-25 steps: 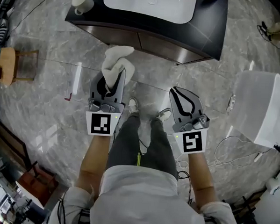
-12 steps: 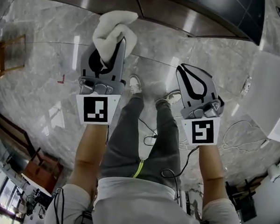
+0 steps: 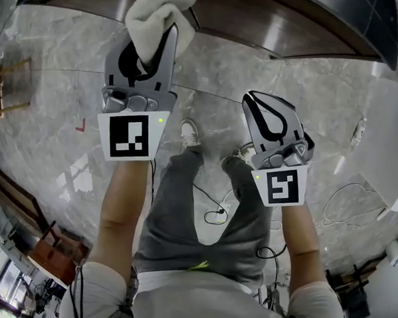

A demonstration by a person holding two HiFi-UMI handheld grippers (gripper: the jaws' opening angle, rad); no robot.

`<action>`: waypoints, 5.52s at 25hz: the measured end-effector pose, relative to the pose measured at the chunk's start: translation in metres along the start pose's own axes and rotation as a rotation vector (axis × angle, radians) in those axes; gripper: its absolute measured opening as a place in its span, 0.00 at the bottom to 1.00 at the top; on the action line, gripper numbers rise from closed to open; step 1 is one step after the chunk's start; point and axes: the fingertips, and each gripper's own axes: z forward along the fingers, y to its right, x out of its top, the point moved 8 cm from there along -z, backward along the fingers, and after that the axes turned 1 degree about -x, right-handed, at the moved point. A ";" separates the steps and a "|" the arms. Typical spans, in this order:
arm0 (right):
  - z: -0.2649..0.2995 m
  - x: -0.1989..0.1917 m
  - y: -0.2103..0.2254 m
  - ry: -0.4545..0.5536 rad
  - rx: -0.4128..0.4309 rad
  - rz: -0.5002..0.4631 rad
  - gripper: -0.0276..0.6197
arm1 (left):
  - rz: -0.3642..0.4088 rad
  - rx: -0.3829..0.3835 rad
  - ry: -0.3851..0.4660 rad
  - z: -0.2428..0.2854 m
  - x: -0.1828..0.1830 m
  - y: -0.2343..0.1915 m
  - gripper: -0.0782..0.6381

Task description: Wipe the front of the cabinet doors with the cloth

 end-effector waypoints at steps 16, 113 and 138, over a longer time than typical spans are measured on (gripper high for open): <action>0.064 -0.117 -0.003 0.046 0.054 -0.104 0.12 | 0.068 0.057 0.120 0.058 -0.093 0.010 0.26; 0.092 -0.308 0.000 0.096 -0.035 -0.307 0.12 | 0.574 -0.196 0.430 0.110 -0.166 0.207 0.26; 0.146 -0.282 -0.029 0.006 -0.030 -0.362 0.12 | 0.559 0.065 0.247 0.098 -0.263 0.046 0.26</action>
